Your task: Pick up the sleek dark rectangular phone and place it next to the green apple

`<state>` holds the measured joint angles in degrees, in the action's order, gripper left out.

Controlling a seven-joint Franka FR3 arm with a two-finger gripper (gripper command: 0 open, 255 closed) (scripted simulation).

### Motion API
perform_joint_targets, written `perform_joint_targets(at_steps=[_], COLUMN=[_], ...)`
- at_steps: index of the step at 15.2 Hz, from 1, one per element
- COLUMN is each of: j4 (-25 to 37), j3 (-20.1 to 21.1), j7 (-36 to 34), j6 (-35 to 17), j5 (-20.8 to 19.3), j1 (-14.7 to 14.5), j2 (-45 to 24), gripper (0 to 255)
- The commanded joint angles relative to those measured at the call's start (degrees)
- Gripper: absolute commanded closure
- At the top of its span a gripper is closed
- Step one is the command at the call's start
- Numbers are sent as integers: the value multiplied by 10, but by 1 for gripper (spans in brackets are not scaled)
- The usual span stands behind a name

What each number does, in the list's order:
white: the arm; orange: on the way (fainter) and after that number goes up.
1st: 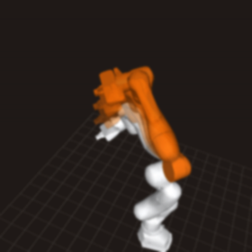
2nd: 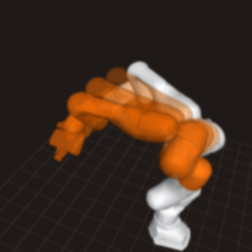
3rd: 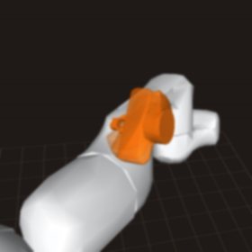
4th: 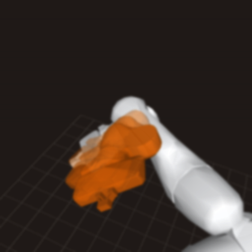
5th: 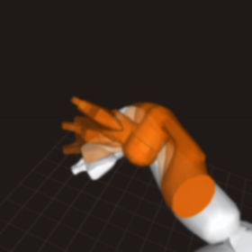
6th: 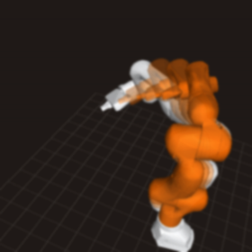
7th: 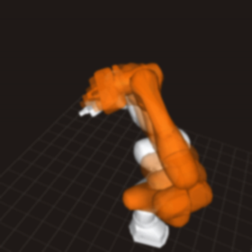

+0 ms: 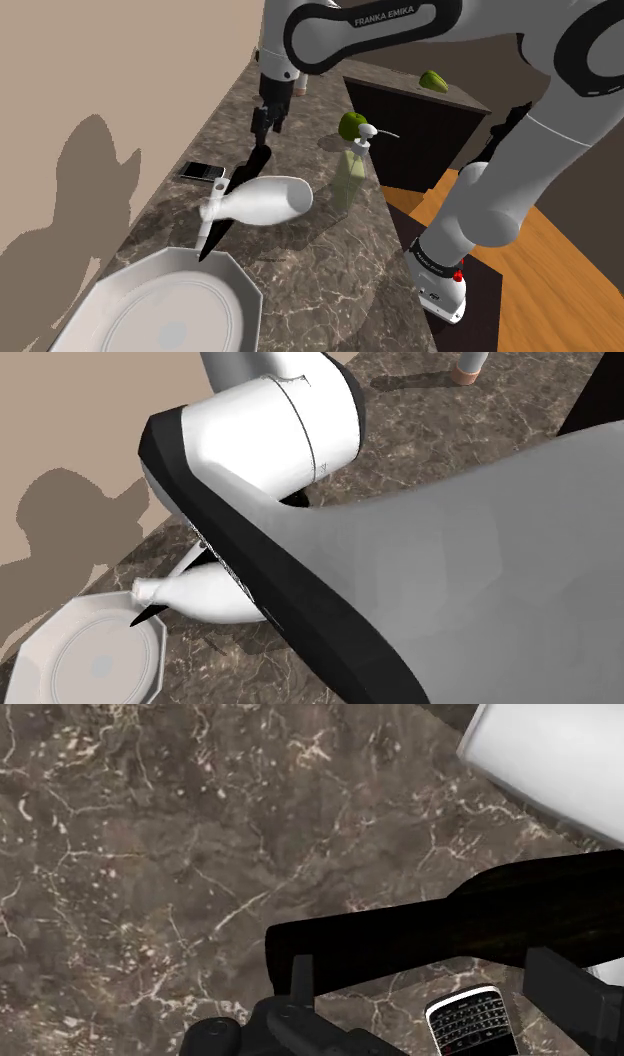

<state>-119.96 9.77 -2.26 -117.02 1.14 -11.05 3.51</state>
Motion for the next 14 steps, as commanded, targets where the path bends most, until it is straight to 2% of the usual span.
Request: perform_joint_targets(at_steps=[1,10,14], j4=[25,174,169], j3=[7,30,28], j7=[-6,-39,-41], j6=[-16,-45,-65], j5=[-7,-52,-56], j1=[-6,-48,-51], j2=[-41,-223,-239], gripper=[0,0,0])
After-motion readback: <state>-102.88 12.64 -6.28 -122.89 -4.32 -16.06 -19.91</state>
